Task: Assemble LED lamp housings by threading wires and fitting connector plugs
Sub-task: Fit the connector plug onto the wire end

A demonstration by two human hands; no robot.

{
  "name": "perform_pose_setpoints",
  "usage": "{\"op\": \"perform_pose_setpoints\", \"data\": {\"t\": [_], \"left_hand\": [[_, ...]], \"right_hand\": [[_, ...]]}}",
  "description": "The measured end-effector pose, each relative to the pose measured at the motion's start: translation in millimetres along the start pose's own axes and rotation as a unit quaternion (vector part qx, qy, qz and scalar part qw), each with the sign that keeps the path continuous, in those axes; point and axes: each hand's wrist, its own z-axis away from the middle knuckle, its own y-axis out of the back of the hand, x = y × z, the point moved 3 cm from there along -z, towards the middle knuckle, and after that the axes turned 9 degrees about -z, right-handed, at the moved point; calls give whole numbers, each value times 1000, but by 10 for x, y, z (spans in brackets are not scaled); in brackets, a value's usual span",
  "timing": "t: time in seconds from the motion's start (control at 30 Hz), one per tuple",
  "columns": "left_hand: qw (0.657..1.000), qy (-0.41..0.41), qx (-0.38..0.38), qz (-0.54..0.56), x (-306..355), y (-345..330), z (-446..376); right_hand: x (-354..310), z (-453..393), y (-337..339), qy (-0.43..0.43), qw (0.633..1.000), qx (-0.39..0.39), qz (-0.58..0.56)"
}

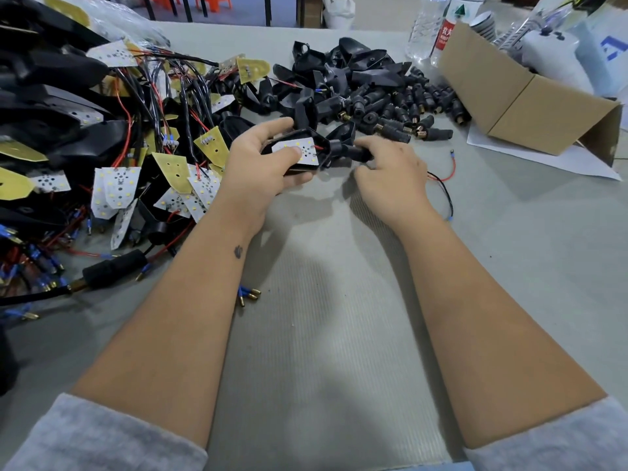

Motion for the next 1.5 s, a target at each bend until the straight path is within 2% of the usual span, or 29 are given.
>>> {"op": "perform_pose_setpoints", "data": {"t": [0.2, 0.43, 0.57, 0.7, 0.97, 1.17, 1.3, 1.4, 1.5], "left_hand": [[994, -4, 70, 79, 44, 80, -19], [985, -75, 149, 50, 99, 140, -13], [980, -76, 179, 40, 77, 173, -26], [977, -59, 193, 67, 66, 193, -49], [978, -23, 181, 100, 37, 219, -86], [977, -6, 177, 118, 36, 242, -93], [970, 0, 172, 172, 41, 252, -73], [966, 0, 158, 205, 59, 237, -56], [973, 3, 125, 192, 59, 220, -56]], "right_hand": [[2, 18, 27, -29, 999, 19, -42], [29, -2, 30, 6, 987, 40, -153], [1, 15, 62, 37, 987, 54, -150], [-18, 40, 63, 42, 981, 28, -185], [-8, 33, 39, 39, 980, 26, -193], [-75, 50, 19, 70, 978, 3, -196], [-99, 70, 14, 76, 976, -2, -204], [-108, 87, 9, 83, 975, 0, -207], [-109, 94, 8, 86, 976, 8, -201]]}}
